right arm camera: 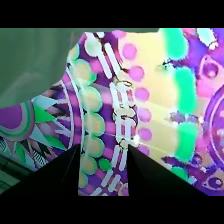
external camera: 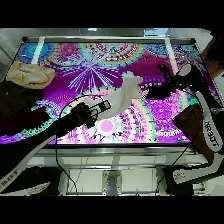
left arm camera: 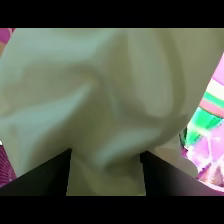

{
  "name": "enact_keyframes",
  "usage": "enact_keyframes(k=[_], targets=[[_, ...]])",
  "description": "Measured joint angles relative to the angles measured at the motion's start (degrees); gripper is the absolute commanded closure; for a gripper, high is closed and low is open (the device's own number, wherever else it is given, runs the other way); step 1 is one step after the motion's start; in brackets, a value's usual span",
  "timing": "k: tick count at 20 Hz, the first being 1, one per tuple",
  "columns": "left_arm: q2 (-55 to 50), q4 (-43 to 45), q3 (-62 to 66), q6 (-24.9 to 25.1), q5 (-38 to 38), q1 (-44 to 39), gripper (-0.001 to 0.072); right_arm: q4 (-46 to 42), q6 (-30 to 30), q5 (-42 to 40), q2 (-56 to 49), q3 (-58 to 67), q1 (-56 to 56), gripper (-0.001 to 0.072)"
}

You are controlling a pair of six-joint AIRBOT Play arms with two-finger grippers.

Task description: Fold the shirts.

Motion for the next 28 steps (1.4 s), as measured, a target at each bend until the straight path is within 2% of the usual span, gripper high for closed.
enact_keyframes(k=[1,4,5,10,13,16,19,20,21,22,23,24,28], targets=[[-0.28,0.42,-0.24,-0.31,0.66,-0.04,0.0680,0.81,-0.33,-0.13,0.00,0.00,0.00,0.0372],[-0.72,2.03,-0.57,-0.74,1.27,-0.17,0.0695,2.10,-0.83,-0.85,0.00,0.00,0.24,0.0417],[-0.83,3.23,-0.44,-1.18,1.40,-0.17,0.0695,2.27,-0.98,-1.22,0.00,0.00,0.50,0.0460],[0.13,15.74,7.34,-8.35,-2.34,-0.22,0.0695,2.95,-1.36,-2.54,0.00,0.00,2.67,0.0462],[2.29,20.39,15.39,-10.88,-4.33,0.37,0.0695,3.08,-1.40,-3.10,0.00,0.00,3.96,0.0462],[3.48,22.49,21.11,-14.88,-3.21,5.35,0.0695,3.17,-1.40,-3.78,0.00,0.00,5.33,0.0461],[2.71,21.62,23.32,-20.33,0.24,14.73,0.0694,3.39,-1.38,-5.35,0.00,0.00,7.26,0.0459],[1.95,20.26,23.71,-22.25,1.33,18.27,0.0668,3.39,-1.38,-6.23,0.00,-0.02,8.02,0.0458],[1.25,18.82,23.98,-23.74,2.08,21.24,0.0536,3.39,-1.36,-7.17,0.00,-0.04,8.98,0.0456],[0.59,16.79,24.20,-25.09,2.84,24.13,0.0304,3.41,-1.36,-8.33,0.00,-0.07,9.94,0.0429],[0.13,14.47,24.35,-26.12,3.43,26.40,0.0227,3.41,-1.36,-9.75,-0.02,-0.11,11.02,0.0336],[-0.22,12.28,24.41,-26.73,4.11,27.98,0.0227,3.34,-1.36,-11.37,-0.11,-0.11,12.04,0.0301],[-0.87,5.14,24.63,-27.98,7.72,31.04,0.0228,3.80,-1.36,-20.41,-1.44,-0.13,16.26,0.0300]])
